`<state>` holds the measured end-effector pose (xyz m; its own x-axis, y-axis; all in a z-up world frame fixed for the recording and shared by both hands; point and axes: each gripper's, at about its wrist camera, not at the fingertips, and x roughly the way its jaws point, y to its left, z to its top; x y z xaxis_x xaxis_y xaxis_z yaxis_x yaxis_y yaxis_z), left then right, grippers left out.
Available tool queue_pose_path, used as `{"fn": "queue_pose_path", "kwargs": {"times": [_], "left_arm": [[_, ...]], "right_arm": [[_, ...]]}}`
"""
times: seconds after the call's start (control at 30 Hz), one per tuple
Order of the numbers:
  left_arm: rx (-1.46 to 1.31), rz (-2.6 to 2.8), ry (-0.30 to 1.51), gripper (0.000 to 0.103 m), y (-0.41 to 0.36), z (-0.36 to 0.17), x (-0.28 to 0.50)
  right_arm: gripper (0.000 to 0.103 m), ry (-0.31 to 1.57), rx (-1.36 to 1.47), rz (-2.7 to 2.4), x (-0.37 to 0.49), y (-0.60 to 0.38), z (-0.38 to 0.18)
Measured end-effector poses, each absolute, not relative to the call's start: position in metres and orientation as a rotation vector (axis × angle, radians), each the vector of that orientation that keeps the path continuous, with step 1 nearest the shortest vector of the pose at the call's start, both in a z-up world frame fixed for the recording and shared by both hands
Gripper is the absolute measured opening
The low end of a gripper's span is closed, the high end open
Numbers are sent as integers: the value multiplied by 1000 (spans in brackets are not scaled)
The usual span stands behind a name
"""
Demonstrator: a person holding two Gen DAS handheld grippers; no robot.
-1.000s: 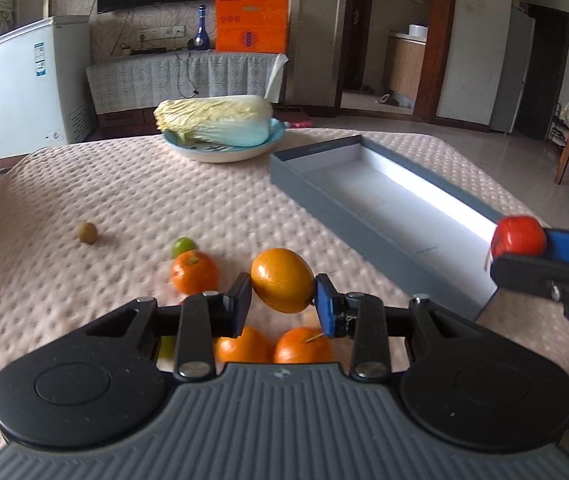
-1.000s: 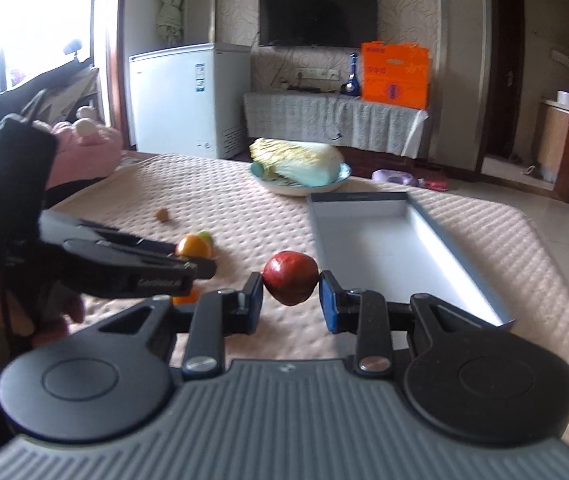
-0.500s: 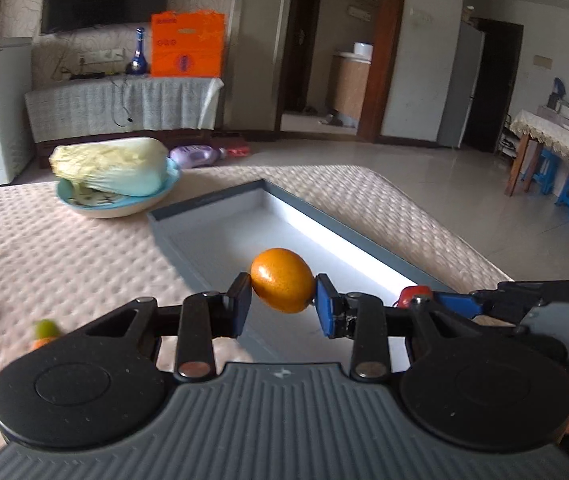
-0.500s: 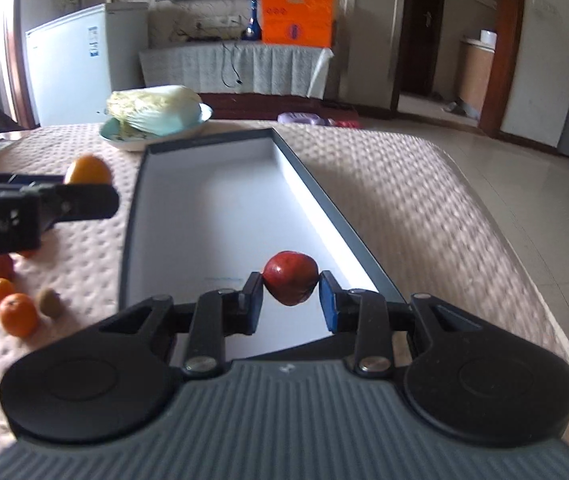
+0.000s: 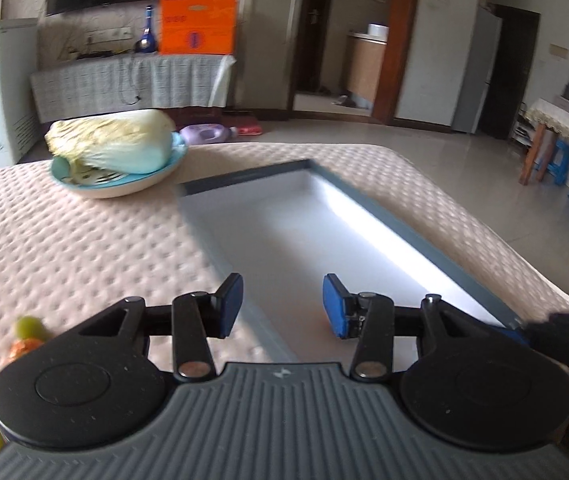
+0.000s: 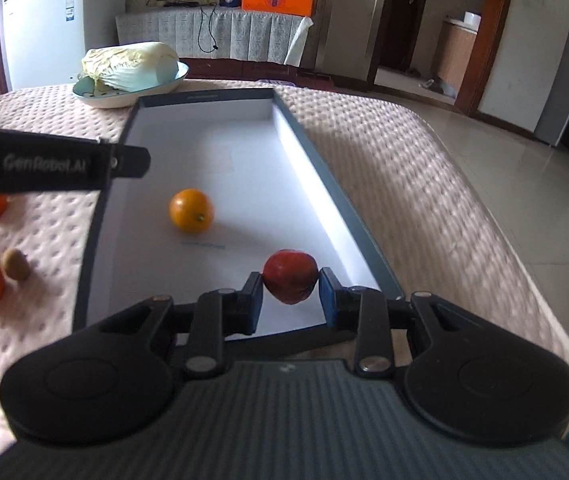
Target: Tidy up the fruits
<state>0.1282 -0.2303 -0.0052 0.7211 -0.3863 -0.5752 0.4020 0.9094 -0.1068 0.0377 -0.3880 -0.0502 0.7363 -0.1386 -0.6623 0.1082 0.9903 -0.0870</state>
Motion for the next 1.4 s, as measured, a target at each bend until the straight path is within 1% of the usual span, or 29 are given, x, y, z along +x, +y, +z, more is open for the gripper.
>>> {"fn": "queue_pose_path", "kwargs": {"times": [0.17, 0.27, 0.43, 0.6, 0.67, 0.73, 0.8, 0.93, 1.07, 1.13, 1.17, 1.2, 1.4], "left_arm": [[17, -427, 615, 50, -210, 4, 116], [37, -410, 597, 50, -192, 12, 100], [20, -343, 576, 50, -144, 36, 58], [6, -262, 599, 50, -95, 43, 19], [-12, -245, 616, 51, -78, 42, 0], [-2, -229, 627, 56, -66, 36, -19], [6, -220, 635, 58, -58, 32, -28], [32, -209, 647, 58, -51, 21, -32], [19, -197, 665, 58, -48, 14, -21], [3, -192, 671, 58, -46, 12, -14], [-4, -191, 673, 58, -45, 12, -11], [-11, -189, 675, 58, -44, 11, -7], [-19, -208, 664, 58, -43, 12, -2]], "right_arm": [[35, 711, -22, -100, 24, -377, -47], [35, 658, -32, -122, 18, -377, -36], [35, 550, 26, -86, 4, -373, -5], [35, 502, 52, 5, -9, -351, 6], [35, 494, 64, 58, -18, -338, 8], [35, 490, 82, 114, -28, -322, 8], [35, 483, 60, 172, -37, -302, 8], [35, 451, -83, 213, -40, -271, 3], [35, 501, -95, 245, -32, -262, -9], [39, 531, -94, 270, -27, -256, -16], [49, 553, -90, 282, -23, -253, -20], [55, 570, -86, 288, -21, -248, -25], [55, 621, -100, 298, -7, -234, -39]]}}
